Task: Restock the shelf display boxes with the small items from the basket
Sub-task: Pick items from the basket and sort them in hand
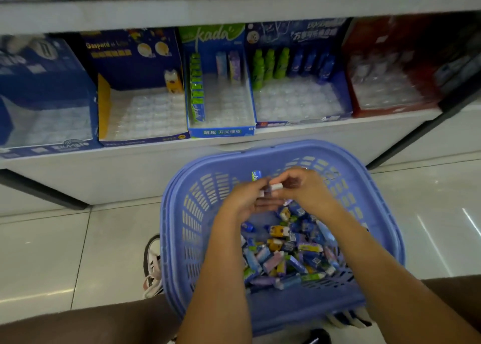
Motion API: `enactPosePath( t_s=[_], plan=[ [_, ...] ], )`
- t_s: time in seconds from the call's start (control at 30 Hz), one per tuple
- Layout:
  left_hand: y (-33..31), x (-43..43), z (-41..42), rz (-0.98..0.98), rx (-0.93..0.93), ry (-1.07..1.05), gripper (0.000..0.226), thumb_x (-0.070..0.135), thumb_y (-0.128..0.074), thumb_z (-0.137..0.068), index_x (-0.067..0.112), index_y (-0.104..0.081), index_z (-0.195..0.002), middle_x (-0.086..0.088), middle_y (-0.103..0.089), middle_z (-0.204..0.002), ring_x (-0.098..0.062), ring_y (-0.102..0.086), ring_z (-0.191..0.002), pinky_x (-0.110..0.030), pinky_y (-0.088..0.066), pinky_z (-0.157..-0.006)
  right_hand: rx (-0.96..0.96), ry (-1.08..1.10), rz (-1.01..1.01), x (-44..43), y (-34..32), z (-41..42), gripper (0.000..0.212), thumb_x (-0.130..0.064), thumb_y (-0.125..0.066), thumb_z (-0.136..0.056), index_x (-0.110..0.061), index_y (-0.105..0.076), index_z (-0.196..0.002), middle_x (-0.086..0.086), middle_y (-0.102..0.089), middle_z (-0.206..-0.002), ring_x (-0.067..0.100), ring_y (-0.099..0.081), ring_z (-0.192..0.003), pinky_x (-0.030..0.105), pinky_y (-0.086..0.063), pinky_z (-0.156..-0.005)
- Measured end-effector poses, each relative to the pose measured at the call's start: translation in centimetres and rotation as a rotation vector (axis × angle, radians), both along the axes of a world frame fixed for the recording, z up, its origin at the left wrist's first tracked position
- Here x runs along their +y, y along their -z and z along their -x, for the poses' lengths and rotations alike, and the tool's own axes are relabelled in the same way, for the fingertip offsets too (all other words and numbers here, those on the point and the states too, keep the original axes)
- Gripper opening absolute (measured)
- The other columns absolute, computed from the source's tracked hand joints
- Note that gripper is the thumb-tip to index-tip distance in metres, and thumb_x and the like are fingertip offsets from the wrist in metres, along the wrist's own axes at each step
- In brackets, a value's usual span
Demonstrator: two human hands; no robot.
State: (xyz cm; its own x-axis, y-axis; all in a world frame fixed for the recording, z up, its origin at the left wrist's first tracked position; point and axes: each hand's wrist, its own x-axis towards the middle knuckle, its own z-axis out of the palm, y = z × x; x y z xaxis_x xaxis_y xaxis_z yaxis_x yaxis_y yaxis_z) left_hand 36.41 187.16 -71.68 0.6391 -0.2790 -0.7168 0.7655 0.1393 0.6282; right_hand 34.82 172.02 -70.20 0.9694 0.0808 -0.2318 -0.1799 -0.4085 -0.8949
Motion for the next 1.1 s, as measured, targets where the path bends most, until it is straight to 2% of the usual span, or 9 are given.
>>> enactPosePath(
  t_s=[0.13, 0.27, 0.33, 0.43, 0.53, 0.63, 0.8, 0.97, 1.1],
  plan=[
    [-3.0, -1.1, -0.3, 0.103, -0.130, 0.002, 0.013, 0.007, -0.055, -0.093, 0.005, -0.067, -0.090, -0.006, -0.072, -0.077, -0.016, -0.070, -0.066, -0.027, -0.059, -0.062, -0.136, -0.046, 0.055, -1.2, -4.1, 0.6, 0.035, 0.006, -0.069, -0.077, -0.029, -0.071, -0.077, -0.007, -0.064, -0.093, -0.001, -0.063, -0.082, 0.011, -0.049, -0.076],
    [-6.0, -0.6, -0.3, 0.036, -0.364, 0.057, 0.009, -0.001, -0.061, -0.088, 0.007, -0.062, -0.084, 0.002, -0.070, -0.065, -0.010, -0.068, -0.060, -0.026, -0.059, -0.065, -0.144, 0.084, -0.060, -1.6, -7.2, 0.5, 0.027, -0.001, -0.063, -0.085, -0.024, -0.069, -0.097, 0.000, -0.069, -0.098, 0.014, -0.068, -0.083, 0.024, -0.054, -0.079],
    [-7.6, 0.0, -0.5, -0.052, -0.552, 0.119, 0.015, -0.001, -0.064, -0.086, 0.012, -0.061, -0.079, 0.008, -0.066, -0.061, -0.005, -0.065, -0.060, -0.022, -0.057, -0.060, -0.110, 0.080, -0.116, -1.1, -8.4, -0.2, 0.026, -0.008, -0.066, -0.086, -0.016, -0.066, -0.110, 0.007, -0.069, -0.104, 0.015, -0.067, -0.081, 0.021, -0.055, -0.076],
    [-9.7, 1.2, -0.6, -0.150, -0.745, 0.147, 0.027, 0.000, -0.066, -0.084, 0.021, -0.060, -0.069, 0.008, -0.063, -0.063, -0.003, -0.065, -0.063, -0.019, -0.054, -0.059, -0.098, -0.028, -0.143, -0.3, -10.2, -1.2, 0.020, -0.005, -0.068, -0.083, -0.007, -0.068, -0.103, 0.013, -0.071, -0.095, 0.013, -0.068, -0.077, 0.016, -0.055, -0.070],
    [-10.7, 2.4, -0.7, -0.225, -0.839, 0.072, 0.030, 0.009, -0.068, -0.085, 0.029, -0.066, -0.063, 0.008, -0.066, -0.065, -0.015, -0.068, -0.073, -0.031, -0.059, -0.066, -0.130, -0.109, -0.082, 0.7, -11.9, -2.9, 0.016, -0.003, -0.070, -0.081, -0.007, -0.069, -0.096, 0.004, -0.070, -0.081, 0.005, -0.067, -0.069, 0.014, -0.053, -0.067],
    [-10.9, 3.6, -1.2, -0.221, -0.803, -0.149, 0.024, 0.023, -0.061, -0.092, 0.023, -0.065, -0.069, -0.009, -0.071, -0.077, -0.029, -0.069, -0.078, -0.045, -0.056, -0.082, -0.245, -0.021, -0.107, 2.2, -13.3, -5.9, 0.014, 0.004, -0.068, -0.081, -0.001, -0.064, -0.094, 0.007, -0.064, -0.079, 0.002, -0.063, -0.063, 0.015, -0.054, -0.066],
    [-11.0, 6.6, -2.1, -0.076, -0.556, -0.396, 0.047, 0.057, -0.045, -0.091, 0.016, -0.060, -0.076, -0.007, -0.075, -0.081, -0.020, -0.073, -0.079, -0.024, -0.058, -0.066, -0.497, 0.071, 0.072, 5.9, -14.1, -12.8, 0.015, -0.004, -0.067, -0.083, -0.002, -0.066, -0.097, 0.012, -0.067, -0.091, 0.016, -0.063, -0.084, 0.021, -0.052, -0.075],
    [-10.3, 7.8, -2.5, -0.022, -0.432, -0.485, 0.056, 0.062, -0.037, -0.092, 0.013, -0.061, -0.082, -0.007, -0.075, -0.077, -0.020, -0.073, -0.076, -0.022, -0.057, -0.059, -0.543, 0.000, 0.438, 9.6, -13.4, -18.0, 0.017, -0.014, -0.057, -0.090, -0.001, -0.068, -0.092, 0.019, -0.069, -0.098, 0.024, -0.060, -0.091, 0.024, -0.040, -0.078],
    [-9.7, 8.3, -2.9, 0.005, -0.410, -0.497, 0.057, 0.061, -0.037, -0.092, 0.012, -0.063, -0.081, -0.006, -0.074, -0.073, -0.019, -0.073, -0.070, -0.023, -0.056, -0.057, -0.513, -0.120, 0.478, 10.0, -12.7, -19.3, 0.022, -0.012, -0.058, -0.091, -0.002, -0.063, -0.110, 0.016, -0.066, -0.109, 0.026, -0.061, -0.102, 0.031, -0.045, -0.091]
  ],
)
